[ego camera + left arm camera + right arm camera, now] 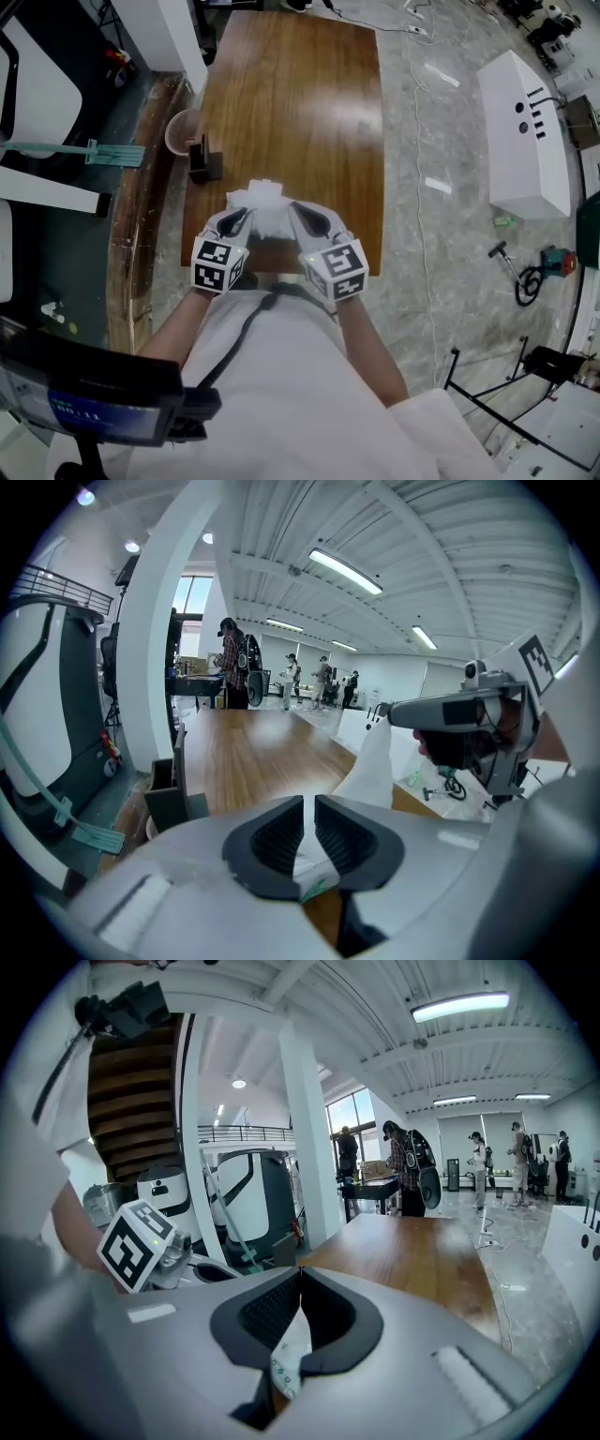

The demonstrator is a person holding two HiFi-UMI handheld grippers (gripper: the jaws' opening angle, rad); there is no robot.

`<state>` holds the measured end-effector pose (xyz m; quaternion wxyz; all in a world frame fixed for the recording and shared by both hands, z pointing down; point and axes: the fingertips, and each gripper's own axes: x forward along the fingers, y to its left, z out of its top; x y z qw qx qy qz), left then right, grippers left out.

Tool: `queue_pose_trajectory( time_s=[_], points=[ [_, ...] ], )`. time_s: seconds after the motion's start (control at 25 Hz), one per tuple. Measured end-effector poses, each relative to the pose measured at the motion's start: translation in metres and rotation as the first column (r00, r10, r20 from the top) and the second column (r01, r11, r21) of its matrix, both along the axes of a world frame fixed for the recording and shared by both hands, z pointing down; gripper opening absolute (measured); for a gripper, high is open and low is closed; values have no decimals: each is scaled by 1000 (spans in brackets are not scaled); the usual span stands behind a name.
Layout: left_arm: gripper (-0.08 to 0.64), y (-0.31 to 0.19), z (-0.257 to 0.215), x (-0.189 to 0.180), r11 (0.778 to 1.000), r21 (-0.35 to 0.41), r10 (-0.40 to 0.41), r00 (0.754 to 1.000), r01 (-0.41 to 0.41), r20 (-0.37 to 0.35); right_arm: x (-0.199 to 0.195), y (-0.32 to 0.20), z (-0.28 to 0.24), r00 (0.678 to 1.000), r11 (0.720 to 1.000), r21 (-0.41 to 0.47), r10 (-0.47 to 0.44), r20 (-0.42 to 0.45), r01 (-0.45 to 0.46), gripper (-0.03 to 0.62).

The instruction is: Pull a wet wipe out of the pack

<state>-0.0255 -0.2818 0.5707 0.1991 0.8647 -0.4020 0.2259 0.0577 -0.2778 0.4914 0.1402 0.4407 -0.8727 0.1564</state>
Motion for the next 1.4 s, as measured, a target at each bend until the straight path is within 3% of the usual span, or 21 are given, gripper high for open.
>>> queue_pose_trajectory(
  time_s=[0.56, 1.4],
  points=[
    [45, -10, -49, 14, 995, 96, 7, 998, 0, -70, 18, 3, -47, 998, 992, 119, 43, 52, -49, 9],
    [41, -19, -64, 12, 994, 113, 13, 996, -3, -84, 32, 0, -58, 991, 985, 132, 102, 87, -113, 9]
  ],
)
